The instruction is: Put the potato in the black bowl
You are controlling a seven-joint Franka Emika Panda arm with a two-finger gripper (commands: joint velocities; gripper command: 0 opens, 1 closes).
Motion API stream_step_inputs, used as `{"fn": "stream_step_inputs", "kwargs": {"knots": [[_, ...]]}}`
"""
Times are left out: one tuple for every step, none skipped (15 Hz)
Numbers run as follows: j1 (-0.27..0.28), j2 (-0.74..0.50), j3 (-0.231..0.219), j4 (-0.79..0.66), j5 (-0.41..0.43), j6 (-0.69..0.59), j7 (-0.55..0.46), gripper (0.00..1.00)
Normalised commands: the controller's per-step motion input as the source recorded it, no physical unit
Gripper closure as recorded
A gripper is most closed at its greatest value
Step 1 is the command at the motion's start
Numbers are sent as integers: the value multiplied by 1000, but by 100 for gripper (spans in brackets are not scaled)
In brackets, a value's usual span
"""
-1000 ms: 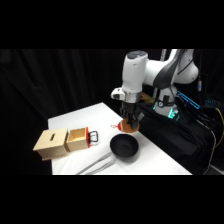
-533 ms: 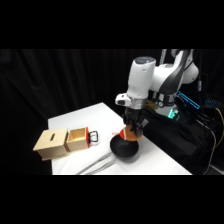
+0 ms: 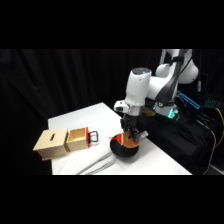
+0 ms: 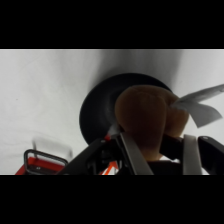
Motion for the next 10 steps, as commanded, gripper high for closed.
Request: {"fn": "stream_step_inputs", "kwargs": {"knots": [[67,123,-154,87,-140,201,18,36],[70,118,-151,99,-124,175,0,27],[75,102,-142,106,-108,142,-21,20],[78,87,-128,112,-86,109,-47,11],[64,73,-87,131,-2,27,-141,4],[46,63,-50,158,75,-47,-229,0],[22,38,-8,174,167,-128,-327,0],[20,-15,-4,192,164,-215,-329,0],[22,-61,-10,202,136,-298,-293,0],[-13,-110,52,208,282,-371,-412,0]]}}
